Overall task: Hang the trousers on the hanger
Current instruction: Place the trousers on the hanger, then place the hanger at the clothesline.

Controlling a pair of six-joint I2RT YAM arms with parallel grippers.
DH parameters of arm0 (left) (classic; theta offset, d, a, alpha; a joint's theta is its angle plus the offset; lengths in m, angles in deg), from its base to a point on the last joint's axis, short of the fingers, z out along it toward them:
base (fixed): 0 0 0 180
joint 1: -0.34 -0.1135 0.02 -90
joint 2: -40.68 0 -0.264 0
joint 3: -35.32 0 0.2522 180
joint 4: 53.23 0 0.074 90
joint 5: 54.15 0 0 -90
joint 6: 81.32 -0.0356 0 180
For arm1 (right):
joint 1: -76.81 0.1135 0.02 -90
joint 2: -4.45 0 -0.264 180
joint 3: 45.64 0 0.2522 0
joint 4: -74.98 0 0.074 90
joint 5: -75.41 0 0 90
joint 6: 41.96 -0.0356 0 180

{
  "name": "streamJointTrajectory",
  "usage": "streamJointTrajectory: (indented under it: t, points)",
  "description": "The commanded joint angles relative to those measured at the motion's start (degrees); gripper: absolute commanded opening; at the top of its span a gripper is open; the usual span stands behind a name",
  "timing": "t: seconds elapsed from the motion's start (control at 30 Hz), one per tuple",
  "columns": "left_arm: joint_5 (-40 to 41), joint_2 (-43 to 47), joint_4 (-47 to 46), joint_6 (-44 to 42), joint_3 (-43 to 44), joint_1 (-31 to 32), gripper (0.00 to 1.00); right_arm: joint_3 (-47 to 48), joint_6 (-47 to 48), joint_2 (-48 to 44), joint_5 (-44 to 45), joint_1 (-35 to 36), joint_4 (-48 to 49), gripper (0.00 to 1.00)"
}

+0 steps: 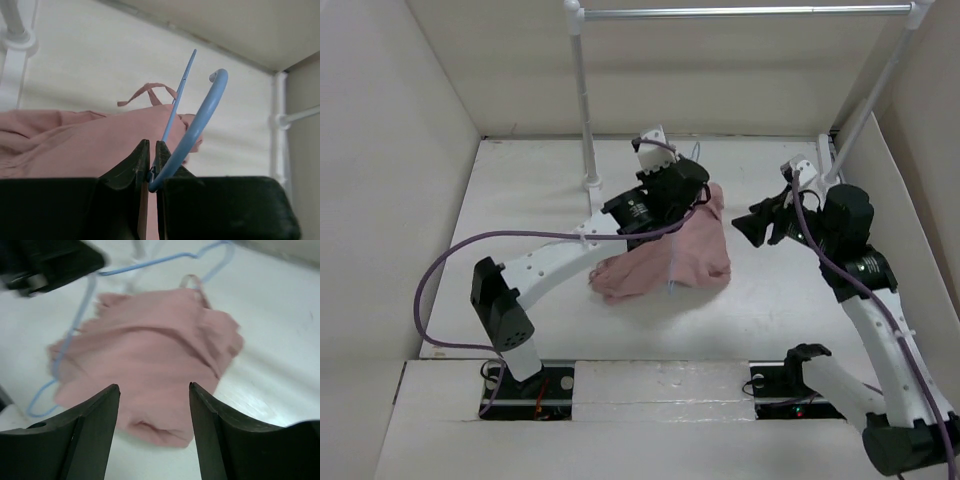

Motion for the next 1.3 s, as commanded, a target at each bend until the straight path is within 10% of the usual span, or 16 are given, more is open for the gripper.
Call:
streamJointTrajectory:
  t: [0.0,0.2,0.47,0.8,1.03,1.2,1.27]
  points:
    - [1.14,3.96,1.7,-2.39,11.27,0.34,0.0,1.72,-7.86,-2.61,-3.95,7.67,0.53,0.63]
    - [-0.7,1.16,5.3,-4.24,20.85,0.86,0.0,7.81,-17.65,2.17,10.94,28.81,13.23,0.83]
    - [-1.5,1.32,5.57,-5.12,23.59,1.48,0.0,9.9,-17.02,8.46,20.49,31.17,13.23,0.87]
    - [-2.29,1.59,5.05,-6.08,22.36,1.48,0.0,3.21,-24.06,15.31,15.03,36.42,23.52,0.54]
    - [-4.64,1.06,5.05,-8.54,22.45,-1.33,0.0,0.93,-28.01,12.16,17.14,38.98,25.81,0.03]
    - [-8.69,0.88,4.87,-11.71,22.89,-5.02,0.0,0.83,-34.25,6.89,12.84,35.13,30.28,0.0]
    - [-12.65,0.8,4.52,-13.45,24.03,-7.22,0.2,3.2,-36.09,6.44,9.24,30.93,30.12,0.0]
